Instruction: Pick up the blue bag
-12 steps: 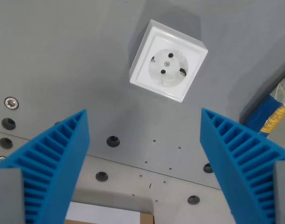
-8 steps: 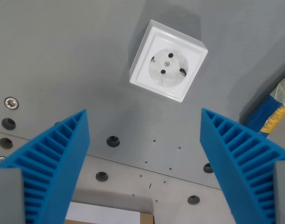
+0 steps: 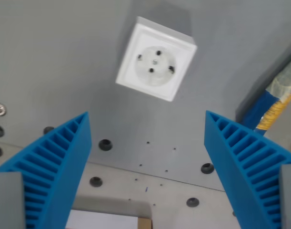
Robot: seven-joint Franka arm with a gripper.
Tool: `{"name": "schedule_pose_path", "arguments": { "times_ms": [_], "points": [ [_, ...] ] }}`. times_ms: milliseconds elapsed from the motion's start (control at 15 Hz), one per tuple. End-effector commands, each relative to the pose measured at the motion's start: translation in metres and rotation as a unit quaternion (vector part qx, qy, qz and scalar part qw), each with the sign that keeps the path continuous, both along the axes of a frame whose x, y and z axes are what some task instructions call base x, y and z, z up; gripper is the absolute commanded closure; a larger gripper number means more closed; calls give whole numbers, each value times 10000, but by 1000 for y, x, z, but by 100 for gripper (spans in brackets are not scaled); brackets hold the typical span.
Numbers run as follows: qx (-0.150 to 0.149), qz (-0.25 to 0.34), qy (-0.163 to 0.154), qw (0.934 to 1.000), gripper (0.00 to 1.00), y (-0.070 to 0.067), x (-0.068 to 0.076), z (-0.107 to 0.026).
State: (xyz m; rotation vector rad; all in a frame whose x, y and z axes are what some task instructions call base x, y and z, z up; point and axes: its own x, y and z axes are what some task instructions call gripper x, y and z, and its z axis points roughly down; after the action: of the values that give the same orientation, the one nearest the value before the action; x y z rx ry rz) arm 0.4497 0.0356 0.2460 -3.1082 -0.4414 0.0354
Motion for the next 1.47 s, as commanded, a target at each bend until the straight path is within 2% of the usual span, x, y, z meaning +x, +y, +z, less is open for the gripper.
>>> {"name": "schedule_pose_path", "arguments": {
  "times_ms": [67,267,533,867,1200,1333,1467],
  "points": [
    [44,-1164,-535,9917,0,-17,-2,-21],
    [93,-1658,-724,9835,0,-32,-5,-35],
    [193,-2306,-887,9688,0,-52,-8,-45],
    [294,-3037,-805,9489,0,-81,10,-63],
    [278,-3040,-579,9505,0,-113,28,-84],
    [298,-2913,-492,9549,0,-125,33,-84],
    [319,-2747,-450,9600,0,-135,31,-79]
  ]
}}
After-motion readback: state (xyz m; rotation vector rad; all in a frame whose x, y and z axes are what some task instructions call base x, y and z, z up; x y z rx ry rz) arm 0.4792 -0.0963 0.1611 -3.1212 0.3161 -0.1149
